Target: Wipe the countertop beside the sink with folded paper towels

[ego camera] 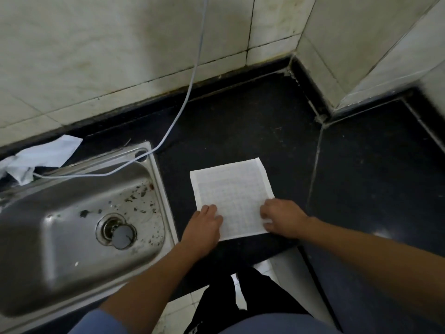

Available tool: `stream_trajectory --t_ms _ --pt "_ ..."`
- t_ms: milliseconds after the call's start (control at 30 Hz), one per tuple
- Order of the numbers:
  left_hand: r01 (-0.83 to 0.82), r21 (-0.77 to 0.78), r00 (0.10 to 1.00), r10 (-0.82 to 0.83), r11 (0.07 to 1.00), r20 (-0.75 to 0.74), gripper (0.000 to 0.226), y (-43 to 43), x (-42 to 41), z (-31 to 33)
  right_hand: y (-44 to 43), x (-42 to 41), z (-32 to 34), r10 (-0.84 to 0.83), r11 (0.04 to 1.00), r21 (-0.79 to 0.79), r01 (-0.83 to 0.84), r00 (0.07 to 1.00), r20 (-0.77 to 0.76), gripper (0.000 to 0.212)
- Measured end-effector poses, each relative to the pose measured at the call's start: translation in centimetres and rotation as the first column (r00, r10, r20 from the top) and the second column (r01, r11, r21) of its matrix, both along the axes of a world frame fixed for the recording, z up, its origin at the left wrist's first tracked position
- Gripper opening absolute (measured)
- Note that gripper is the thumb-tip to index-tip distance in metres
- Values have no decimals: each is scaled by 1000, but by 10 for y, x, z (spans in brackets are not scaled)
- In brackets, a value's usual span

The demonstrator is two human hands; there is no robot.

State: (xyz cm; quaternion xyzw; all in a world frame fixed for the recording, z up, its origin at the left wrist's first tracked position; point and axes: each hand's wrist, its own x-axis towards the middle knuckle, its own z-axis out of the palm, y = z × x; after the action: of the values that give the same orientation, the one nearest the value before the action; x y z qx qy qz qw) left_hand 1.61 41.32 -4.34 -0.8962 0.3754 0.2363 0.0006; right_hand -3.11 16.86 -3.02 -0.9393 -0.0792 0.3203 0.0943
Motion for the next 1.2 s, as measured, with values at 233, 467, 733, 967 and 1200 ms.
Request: stream_trajectory --t_ms 233,467,733,967,1200 --pt "60 -62 998 -58 996 34 12 -2 -25 -4 5 -37 -6 117 987 -115 -111 992 48 37" --pt "51 -24 998 -52 998 -43 46 -22 -35 -2 -4 -36 -12 30 998 -67 -18 981 189 27" --pt "77 -64 996 -75 995 40 36 -18 -47 -7 1 -47 -14 217 970 -146 -194 963 161 41" --pt "27 -28 997 -25 999 66 20 -25 -51 -8 -15 -43 -13 167 984 -6 -180 898 408 23" --pt "33 -64 995 -39 997 -96 19 2 -48 -9 -18 -51 -11 253 967 -25 -255 932 261 12"
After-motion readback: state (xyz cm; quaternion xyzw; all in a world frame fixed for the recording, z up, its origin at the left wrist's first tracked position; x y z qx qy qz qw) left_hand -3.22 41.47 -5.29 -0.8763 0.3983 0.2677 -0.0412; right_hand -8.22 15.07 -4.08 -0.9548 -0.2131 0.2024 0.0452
